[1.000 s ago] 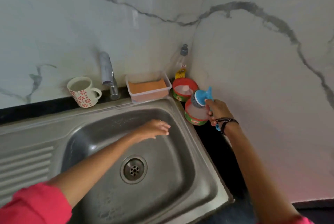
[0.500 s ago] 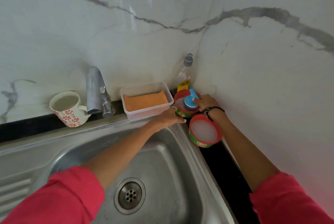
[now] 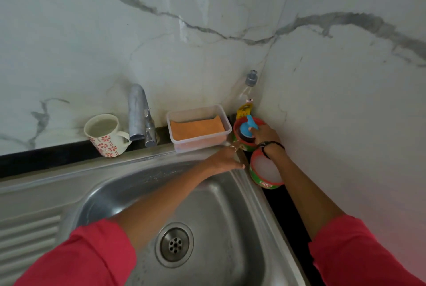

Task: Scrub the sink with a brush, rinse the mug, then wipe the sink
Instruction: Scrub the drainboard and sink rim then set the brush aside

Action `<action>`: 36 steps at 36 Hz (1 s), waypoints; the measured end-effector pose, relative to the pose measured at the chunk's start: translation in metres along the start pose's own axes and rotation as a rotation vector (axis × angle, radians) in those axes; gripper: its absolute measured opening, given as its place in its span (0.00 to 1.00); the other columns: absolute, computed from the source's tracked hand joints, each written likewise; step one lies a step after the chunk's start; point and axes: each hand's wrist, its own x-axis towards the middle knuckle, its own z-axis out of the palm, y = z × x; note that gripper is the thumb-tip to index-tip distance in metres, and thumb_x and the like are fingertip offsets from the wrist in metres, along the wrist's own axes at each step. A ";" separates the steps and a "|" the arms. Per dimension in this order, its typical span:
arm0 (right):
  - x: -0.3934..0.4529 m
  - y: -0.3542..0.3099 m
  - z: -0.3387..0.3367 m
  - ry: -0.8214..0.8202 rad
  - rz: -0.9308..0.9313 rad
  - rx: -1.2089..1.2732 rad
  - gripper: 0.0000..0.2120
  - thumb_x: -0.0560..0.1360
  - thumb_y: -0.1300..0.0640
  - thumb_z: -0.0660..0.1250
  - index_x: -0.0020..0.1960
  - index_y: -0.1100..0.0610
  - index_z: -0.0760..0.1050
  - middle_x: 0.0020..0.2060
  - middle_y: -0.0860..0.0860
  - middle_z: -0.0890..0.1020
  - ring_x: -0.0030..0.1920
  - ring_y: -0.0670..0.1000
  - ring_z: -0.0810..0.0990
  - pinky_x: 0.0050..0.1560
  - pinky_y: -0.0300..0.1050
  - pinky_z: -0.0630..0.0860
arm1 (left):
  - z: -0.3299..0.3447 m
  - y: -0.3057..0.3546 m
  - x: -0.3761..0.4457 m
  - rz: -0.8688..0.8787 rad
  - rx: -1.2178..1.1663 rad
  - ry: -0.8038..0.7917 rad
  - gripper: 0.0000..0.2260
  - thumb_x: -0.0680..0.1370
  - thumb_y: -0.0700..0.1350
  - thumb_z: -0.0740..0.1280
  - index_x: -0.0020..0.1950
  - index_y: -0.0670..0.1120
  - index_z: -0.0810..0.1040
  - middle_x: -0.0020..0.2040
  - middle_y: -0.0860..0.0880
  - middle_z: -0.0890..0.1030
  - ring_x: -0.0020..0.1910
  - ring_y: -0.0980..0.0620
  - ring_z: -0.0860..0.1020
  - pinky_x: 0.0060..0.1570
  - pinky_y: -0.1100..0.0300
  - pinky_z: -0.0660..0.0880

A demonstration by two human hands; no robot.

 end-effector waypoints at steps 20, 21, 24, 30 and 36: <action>-0.231 0.031 -0.006 0.557 -0.928 -0.117 0.23 0.80 0.39 0.45 0.54 0.55 0.70 0.26 0.52 0.79 0.20 0.54 0.76 0.17 0.36 0.61 | 0.030 -0.055 -0.194 -0.090 0.250 0.046 0.34 0.78 0.44 0.66 0.77 0.46 0.48 0.77 0.49 0.46 0.76 0.53 0.50 0.70 0.65 0.48; -0.244 0.036 -0.002 0.533 -0.943 -0.123 0.22 0.80 0.39 0.45 0.53 0.54 0.69 0.25 0.51 0.79 0.20 0.54 0.75 0.17 0.35 0.60 | 0.033 -0.059 -0.205 -0.107 0.268 0.044 0.34 0.78 0.45 0.65 0.77 0.45 0.49 0.77 0.50 0.47 0.76 0.54 0.51 0.70 0.67 0.47; -0.278 0.051 0.012 0.384 -0.883 -0.108 0.18 0.77 0.39 0.53 0.50 0.53 0.69 0.24 0.51 0.77 0.21 0.54 0.76 0.18 0.34 0.56 | 0.047 -0.068 -0.239 -0.140 0.298 0.025 0.31 0.79 0.45 0.64 0.77 0.45 0.52 0.77 0.49 0.51 0.75 0.55 0.53 0.67 0.70 0.48; -0.317 0.073 0.027 -0.097 -0.569 0.107 0.13 0.76 0.44 0.61 0.40 0.53 0.68 0.28 0.52 0.75 0.27 0.50 0.71 0.32 0.49 0.70 | 0.084 -0.086 -0.301 -0.201 0.347 -0.063 0.29 0.78 0.49 0.65 0.76 0.49 0.59 0.76 0.50 0.60 0.73 0.52 0.61 0.71 0.61 0.58; -0.335 0.086 0.010 -0.370 -0.358 0.117 0.15 0.76 0.48 0.64 0.35 0.55 0.74 0.27 0.49 0.73 0.23 0.46 0.67 0.22 0.37 0.63 | 0.113 -0.087 -0.342 -0.171 0.358 -0.051 0.26 0.77 0.50 0.66 0.74 0.51 0.63 0.74 0.53 0.63 0.72 0.54 0.62 0.70 0.59 0.59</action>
